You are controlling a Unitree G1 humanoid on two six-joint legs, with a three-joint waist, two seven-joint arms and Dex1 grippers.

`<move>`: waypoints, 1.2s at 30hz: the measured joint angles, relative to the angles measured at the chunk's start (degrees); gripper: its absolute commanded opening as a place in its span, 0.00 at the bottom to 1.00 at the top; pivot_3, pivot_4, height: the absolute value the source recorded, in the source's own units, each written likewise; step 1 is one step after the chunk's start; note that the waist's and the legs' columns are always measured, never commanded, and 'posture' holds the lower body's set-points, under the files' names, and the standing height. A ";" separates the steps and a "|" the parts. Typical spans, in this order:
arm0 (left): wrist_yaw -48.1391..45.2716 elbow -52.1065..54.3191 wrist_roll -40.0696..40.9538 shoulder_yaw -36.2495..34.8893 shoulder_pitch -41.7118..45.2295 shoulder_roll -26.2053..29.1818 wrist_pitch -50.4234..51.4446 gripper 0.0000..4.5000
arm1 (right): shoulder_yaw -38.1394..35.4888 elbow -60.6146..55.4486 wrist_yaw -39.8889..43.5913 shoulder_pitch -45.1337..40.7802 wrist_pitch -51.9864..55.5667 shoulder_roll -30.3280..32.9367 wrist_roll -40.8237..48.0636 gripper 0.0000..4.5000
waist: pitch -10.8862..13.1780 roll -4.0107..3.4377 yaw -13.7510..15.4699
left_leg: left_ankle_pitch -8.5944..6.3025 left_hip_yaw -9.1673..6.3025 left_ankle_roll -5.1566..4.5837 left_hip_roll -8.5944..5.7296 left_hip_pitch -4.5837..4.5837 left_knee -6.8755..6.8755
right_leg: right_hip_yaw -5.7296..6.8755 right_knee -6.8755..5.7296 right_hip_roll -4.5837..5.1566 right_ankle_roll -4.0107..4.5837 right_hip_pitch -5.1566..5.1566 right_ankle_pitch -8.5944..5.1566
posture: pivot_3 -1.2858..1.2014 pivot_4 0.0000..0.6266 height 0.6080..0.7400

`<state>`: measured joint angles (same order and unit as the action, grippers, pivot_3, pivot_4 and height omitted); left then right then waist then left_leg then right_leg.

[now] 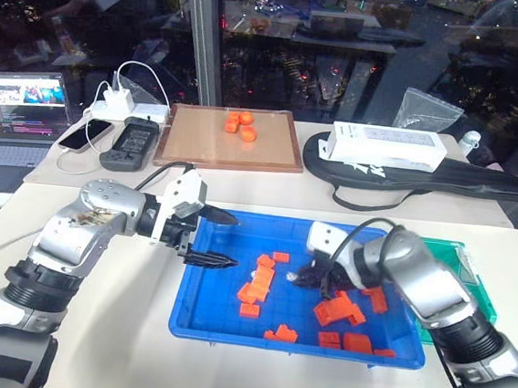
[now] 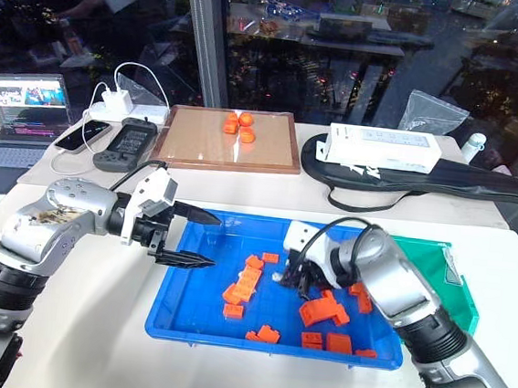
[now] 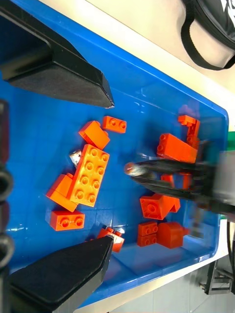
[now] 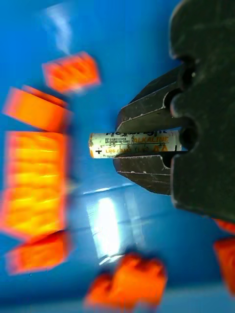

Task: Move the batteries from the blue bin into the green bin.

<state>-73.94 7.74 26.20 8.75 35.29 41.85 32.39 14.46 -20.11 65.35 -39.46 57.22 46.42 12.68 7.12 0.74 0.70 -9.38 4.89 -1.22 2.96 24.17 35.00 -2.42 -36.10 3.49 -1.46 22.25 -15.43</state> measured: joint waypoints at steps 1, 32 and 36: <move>-0.01 -0.24 0.28 -0.11 0.24 -0.20 0.02 1.00 | -1.66 0.14 -0.13 0.10 0.40 2.33 -0.01 0.06 | 0.00 0.00 0.16 | 0.00 0.00 0.00 -0.02 0.02 0.02 | -0.01 0.05 0.02 0.00 -0.02 0.00 | 0.52 0.24 1.00; 1.26 -1.92 4.60 -2.31 2.85 -3.14 1.60 1.00 | -16.87 3.85 -7.41 9.12 -2.92 16.86 2.59 0.99 | -0.05 -0.09 -2.11 | 0.00 -0.12 -0.01 -0.03 -0.24 -0.19 | -0.36 0.05 -0.19 -0.08 -0.08 -0.06 | 0.52 0.24 1.00; 1.38 -1.67 4.38 -2.38 1.90 -1.85 1.62 1.00 | -8.77 -3.09 -7.08 5.01 -0.26 7.89 7.29 0.99 | -0.04 -0.06 -1.44 | -0.01 -0.15 -0.02 -0.02 -0.11 -0.18 | -0.31 0.04 -0.17 -0.03 -0.03 -0.05 | 0.52 0.24 1.00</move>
<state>-72.55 6.07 30.58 6.38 37.20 40.00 34.00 5.69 -23.19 58.26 -34.45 56.96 54.31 19.97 7.08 0.69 -0.73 -9.38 4.74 -1.23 2.94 24.06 34.83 -2.73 -36.05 3.32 -1.49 22.22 -15.48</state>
